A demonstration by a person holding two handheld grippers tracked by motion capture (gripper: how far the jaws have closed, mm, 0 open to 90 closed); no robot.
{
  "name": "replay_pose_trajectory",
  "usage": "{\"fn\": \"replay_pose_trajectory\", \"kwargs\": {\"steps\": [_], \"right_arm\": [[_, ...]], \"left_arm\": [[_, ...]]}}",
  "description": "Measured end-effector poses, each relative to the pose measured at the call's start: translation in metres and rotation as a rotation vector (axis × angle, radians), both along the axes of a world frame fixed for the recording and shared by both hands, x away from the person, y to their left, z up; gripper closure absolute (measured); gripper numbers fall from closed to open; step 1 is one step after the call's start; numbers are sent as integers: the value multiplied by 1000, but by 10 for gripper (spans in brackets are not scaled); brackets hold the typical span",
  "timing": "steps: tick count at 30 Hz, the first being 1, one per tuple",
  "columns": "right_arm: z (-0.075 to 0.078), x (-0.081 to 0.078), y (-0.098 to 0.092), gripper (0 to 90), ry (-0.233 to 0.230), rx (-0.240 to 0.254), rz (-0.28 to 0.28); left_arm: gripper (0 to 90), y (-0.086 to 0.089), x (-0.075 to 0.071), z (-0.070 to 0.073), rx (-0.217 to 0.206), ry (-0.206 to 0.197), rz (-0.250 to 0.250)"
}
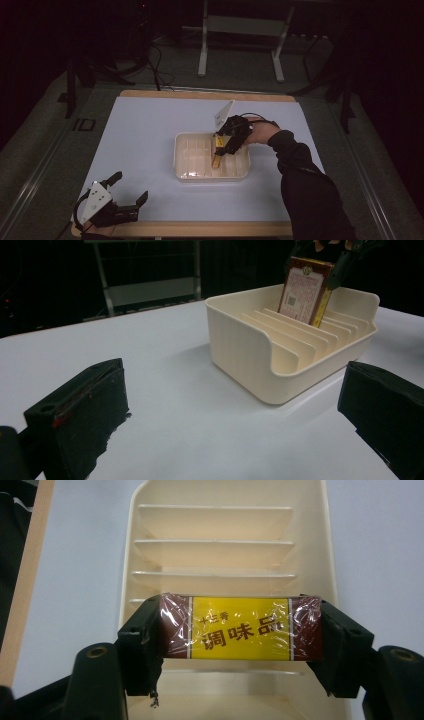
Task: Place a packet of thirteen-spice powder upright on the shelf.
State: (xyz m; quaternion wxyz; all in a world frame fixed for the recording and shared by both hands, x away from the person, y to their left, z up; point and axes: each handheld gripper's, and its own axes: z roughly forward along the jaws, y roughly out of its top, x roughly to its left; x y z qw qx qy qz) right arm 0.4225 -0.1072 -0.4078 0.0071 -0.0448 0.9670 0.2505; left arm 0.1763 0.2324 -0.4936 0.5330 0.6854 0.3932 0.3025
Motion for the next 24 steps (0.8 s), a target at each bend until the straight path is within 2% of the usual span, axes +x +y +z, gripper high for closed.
{"fn": "replay_pose_trajectory", "kwargs": {"steps": [6, 9, 15, 20, 24], "right_arm": [[-12, 2, 2, 321, 29, -1, 0], [-15, 0, 2, 321, 22, 27, -1], [-13, -2, 6, 298, 13, 8, -29], [-6, -2, 4, 261, 15, 33, -41], [-2, -3, 1, 250, 7, 27, -43]], "left_arm": [[0, 0, 0, 0, 0, -1, -2], [0, 0, 0, 0, -2, -2, -2], [0, 0, 0, 0, -3, -3, -3], [0, 0, 0, 0, -3, -2, -3], [0, 0, 1, 0, -3, -1, -2]]}}
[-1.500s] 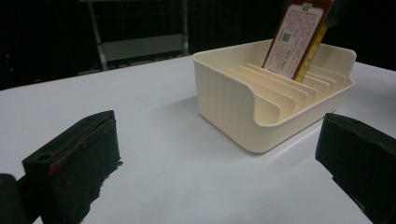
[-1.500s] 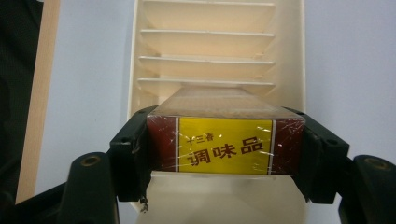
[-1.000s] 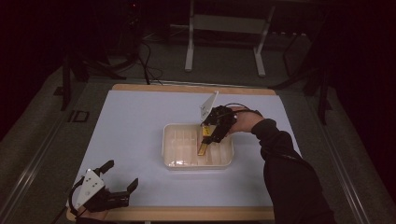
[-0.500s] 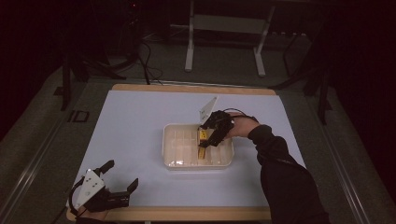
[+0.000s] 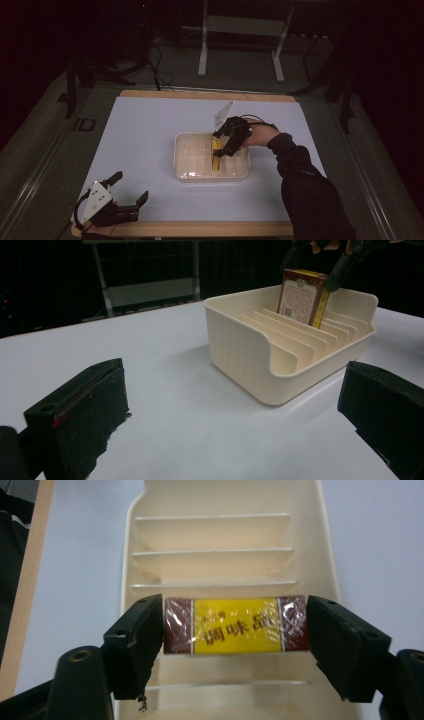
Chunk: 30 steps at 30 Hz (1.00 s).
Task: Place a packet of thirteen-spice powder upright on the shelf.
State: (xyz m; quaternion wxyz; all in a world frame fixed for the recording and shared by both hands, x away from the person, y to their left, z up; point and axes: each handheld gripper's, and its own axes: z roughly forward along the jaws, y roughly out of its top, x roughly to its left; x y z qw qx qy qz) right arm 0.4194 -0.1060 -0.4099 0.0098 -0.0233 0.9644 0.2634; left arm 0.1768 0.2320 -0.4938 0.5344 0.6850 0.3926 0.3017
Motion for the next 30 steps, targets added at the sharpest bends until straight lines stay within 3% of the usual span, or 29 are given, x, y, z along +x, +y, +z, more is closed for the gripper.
{"fn": "replay_pose_trajectory", "kwargs": {"steps": [13, 16, 23, 30], "right_arm": [[23, -1, -16, 241, -32, 45, -60], [28, -1, -21, 227, -48, 64, -87], [36, 2, -32, 114, -35, 82, -189], [38, 3, -42, 113, -30, 97, -271]], "left_arm": [[0, -1, 0, 0, 0, 0, 2], [0, -1, 1, 0, 0, 0, 2], [0, -1, 1, 0, -1, 1, 3], [0, -1, 0, 0, -1, 1, 4]]}}
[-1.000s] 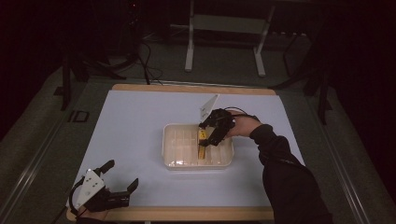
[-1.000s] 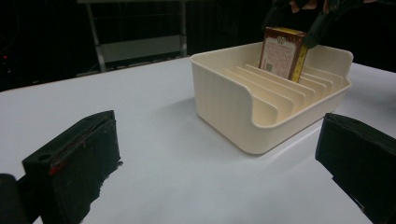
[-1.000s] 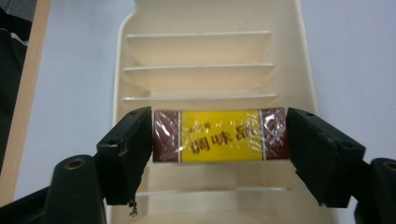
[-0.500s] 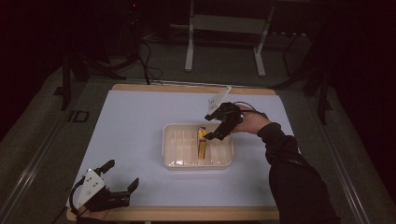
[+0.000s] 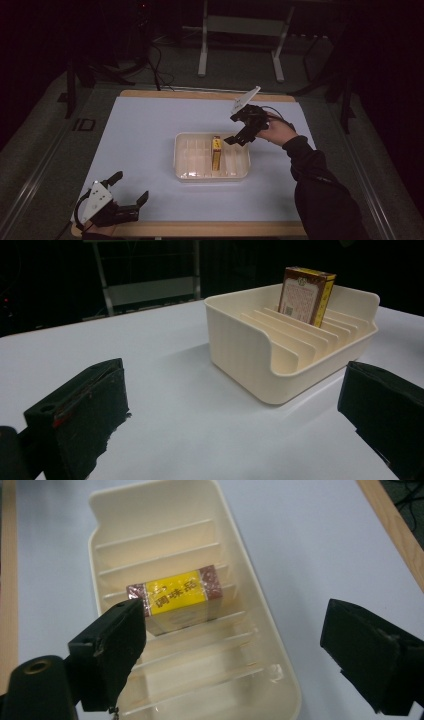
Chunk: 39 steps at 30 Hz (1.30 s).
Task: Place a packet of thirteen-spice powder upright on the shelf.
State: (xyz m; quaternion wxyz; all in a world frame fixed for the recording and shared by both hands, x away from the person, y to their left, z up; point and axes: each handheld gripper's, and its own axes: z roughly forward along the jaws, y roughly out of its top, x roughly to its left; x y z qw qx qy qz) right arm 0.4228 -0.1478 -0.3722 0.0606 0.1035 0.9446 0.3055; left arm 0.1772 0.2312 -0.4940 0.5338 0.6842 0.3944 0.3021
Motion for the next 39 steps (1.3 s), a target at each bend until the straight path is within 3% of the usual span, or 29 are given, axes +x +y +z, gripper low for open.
{"fn": "replay_pose_trajectory", "kwargs": {"steps": [2, 4, 8, 13, 19, 22, 29, 39], "right_arm": [[0, 1, -4, 113, 13, 29, -35], [-2, 0, -7, 114, -6, 42, -66], [-8, -2, -15, 115, -22, 55, -106], [-13, -5, -25, 115, -11, 85, -132], [-15, -16, -38, 115, -52, 121, -213], [-16, -20, -46, 115, -44, 169, -261], [-20, -28, -61, 115, -30, 219, -330], [-33, -45, -81, 129, -105, 266, -399]], "left_arm": [[0, 0, 0, 0, -1, 0, 0], [0, 0, 0, 0, -1, 0, 0], [0, 0, 0, 0, 0, -1, 0], [0, 0, 0, 0, -1, 1, 0], [0, 0, 1, 0, 2, 2, -1], [0, 0, 0, 0, 1, 1, -1], [0, 0, 1, 0, 0, 2, 2], [0, 0, 0, 0, 1, 0, 0]]}}
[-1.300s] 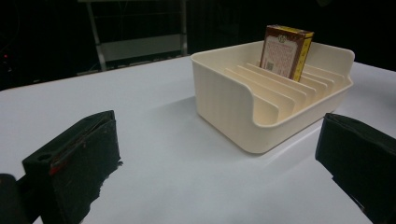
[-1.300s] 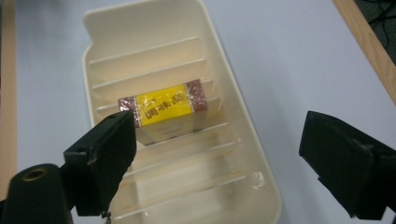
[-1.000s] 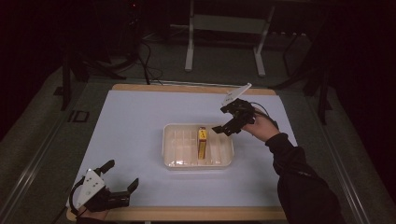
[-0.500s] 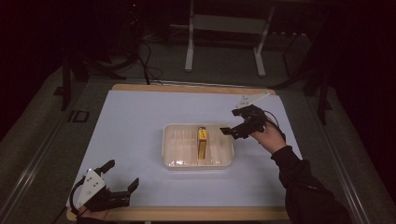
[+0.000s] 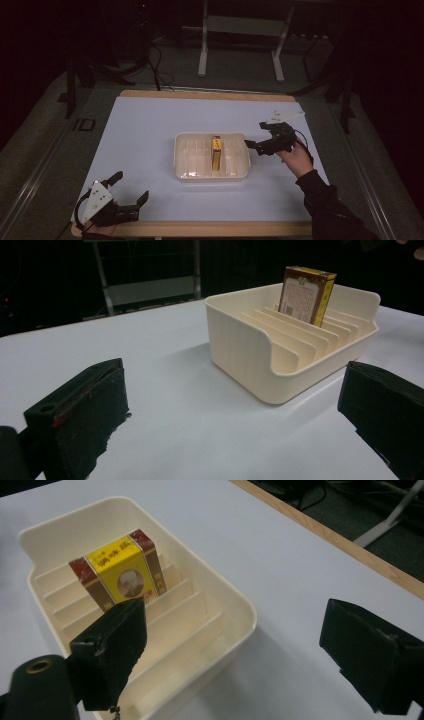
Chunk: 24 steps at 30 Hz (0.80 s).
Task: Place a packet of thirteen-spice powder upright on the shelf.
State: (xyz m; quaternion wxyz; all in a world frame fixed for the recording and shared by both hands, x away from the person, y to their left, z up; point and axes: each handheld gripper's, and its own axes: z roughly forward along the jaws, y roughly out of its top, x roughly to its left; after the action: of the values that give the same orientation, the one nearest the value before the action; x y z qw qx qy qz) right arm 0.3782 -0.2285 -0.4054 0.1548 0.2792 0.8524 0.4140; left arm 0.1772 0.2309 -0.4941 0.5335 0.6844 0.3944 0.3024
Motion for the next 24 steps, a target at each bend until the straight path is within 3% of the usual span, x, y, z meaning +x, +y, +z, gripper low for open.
{"fn": "replay_pose_trajectory", "kwargs": {"steps": [8, 13, 24], "right_arm": [[-9, -11, -13, 131, -27, 20, -50], [-15, -26, -21, 135, -81, 44, -96], [-26, -48, -27, 135, -85, 61, -133]], "left_arm": [[0, 0, 0, 0, 3, 1, -2], [0, 0, 0, 0, 0, 0, 0], [0, 0, 0, 0, 5, -1, -4]]}}
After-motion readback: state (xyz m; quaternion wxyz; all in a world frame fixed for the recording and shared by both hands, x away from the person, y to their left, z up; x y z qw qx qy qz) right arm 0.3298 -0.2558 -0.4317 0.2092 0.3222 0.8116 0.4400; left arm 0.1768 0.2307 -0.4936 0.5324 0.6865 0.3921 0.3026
